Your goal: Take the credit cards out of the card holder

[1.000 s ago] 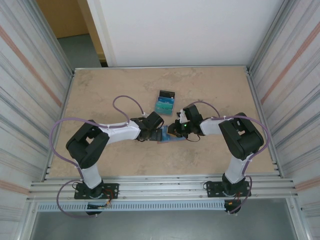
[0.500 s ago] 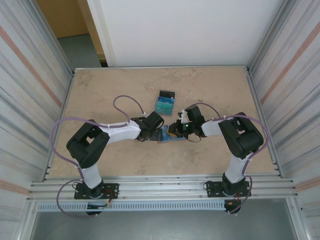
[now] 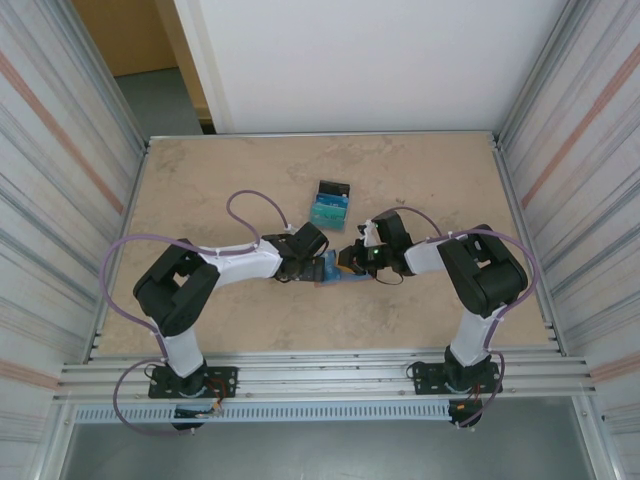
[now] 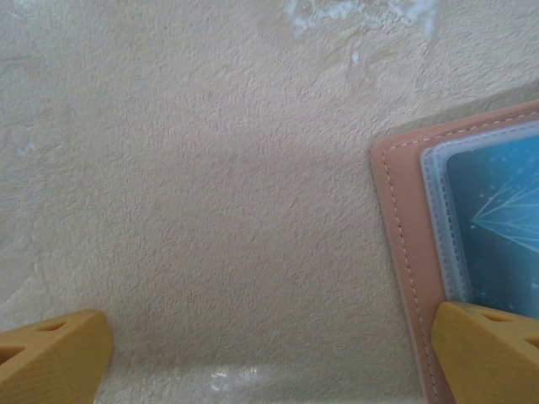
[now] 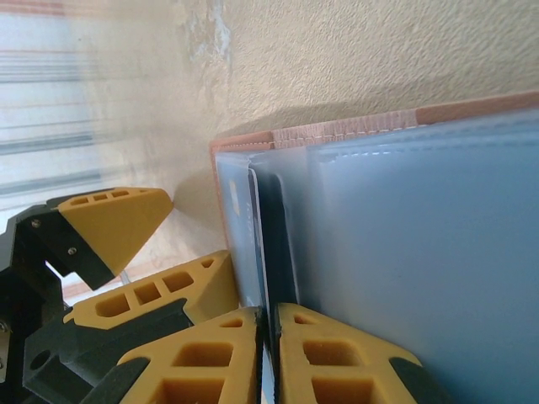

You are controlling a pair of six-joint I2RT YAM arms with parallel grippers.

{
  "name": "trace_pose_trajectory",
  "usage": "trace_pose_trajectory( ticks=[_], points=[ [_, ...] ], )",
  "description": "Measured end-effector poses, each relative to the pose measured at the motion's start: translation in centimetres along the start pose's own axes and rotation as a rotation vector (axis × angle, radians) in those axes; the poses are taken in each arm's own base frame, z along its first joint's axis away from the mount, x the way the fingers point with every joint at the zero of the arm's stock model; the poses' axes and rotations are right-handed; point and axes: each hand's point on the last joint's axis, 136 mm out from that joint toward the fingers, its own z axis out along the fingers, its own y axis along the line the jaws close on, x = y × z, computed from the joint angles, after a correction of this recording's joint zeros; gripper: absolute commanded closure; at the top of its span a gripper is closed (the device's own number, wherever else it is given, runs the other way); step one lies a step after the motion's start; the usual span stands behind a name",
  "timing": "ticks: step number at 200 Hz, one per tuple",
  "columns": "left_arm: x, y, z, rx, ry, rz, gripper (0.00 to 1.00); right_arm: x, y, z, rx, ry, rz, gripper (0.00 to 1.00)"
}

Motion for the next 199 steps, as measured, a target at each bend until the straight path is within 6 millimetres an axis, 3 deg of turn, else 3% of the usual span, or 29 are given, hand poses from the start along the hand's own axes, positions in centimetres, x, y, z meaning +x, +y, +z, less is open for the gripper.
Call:
trace_pose_trajectory(
  ticks=[143, 199],
  points=[
    [-0.06, -0.06, 0.04, -0.004, 0.005, 0.009, 0.01, -0.13, -0.17, -0.41, -0.027, -0.007, 0.011, 0.83],
    [-0.06, -0.06, 0.04, -0.004, 0.005, 0.009, 0.01, -0.22, 0.01, -0.58, -0.042, -0.006, 0.021, 0.89]
  ],
)
